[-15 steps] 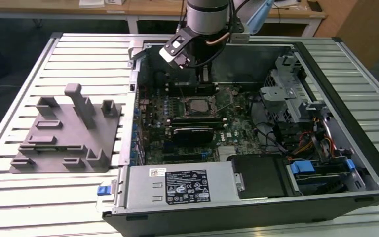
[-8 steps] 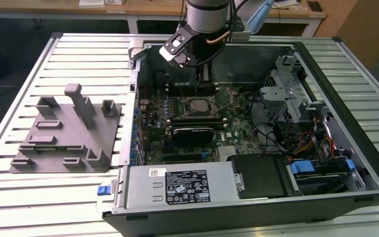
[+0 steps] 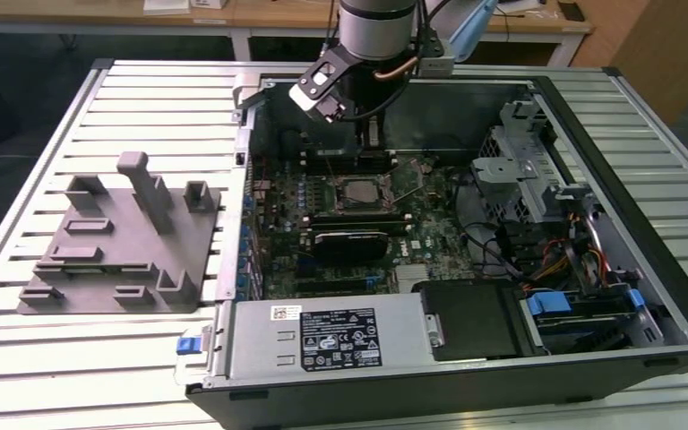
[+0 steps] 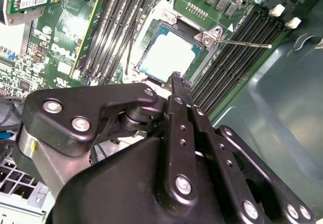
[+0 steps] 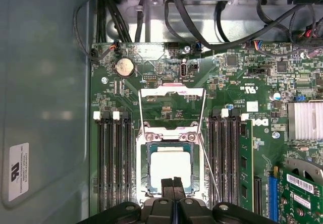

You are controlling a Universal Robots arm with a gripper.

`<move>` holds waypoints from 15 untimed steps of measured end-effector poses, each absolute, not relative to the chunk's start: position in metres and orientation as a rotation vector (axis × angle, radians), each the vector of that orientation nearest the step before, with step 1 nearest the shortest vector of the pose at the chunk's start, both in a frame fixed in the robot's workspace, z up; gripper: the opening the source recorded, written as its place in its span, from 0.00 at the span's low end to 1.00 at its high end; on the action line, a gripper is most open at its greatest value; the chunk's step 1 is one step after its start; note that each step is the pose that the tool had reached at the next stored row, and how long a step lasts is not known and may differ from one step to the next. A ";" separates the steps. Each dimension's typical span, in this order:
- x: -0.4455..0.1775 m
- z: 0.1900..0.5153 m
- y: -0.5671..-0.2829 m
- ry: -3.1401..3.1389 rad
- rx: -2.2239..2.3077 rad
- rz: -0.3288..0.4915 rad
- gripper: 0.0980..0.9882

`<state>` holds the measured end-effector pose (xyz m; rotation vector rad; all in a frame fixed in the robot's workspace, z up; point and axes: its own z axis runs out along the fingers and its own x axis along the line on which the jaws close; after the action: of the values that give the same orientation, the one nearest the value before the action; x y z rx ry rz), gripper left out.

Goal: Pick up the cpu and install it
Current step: 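Close the cpu cover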

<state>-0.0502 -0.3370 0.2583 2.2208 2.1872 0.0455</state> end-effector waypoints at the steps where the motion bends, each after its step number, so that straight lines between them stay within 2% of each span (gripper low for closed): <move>1: -0.050 0.258 -0.337 2.188 2.221 0.047 0.01; 15: -0.050 0.258 -0.337 2.194 2.229 0.063 0.01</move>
<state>-0.0499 -0.3370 0.2583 2.2291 2.1941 0.0628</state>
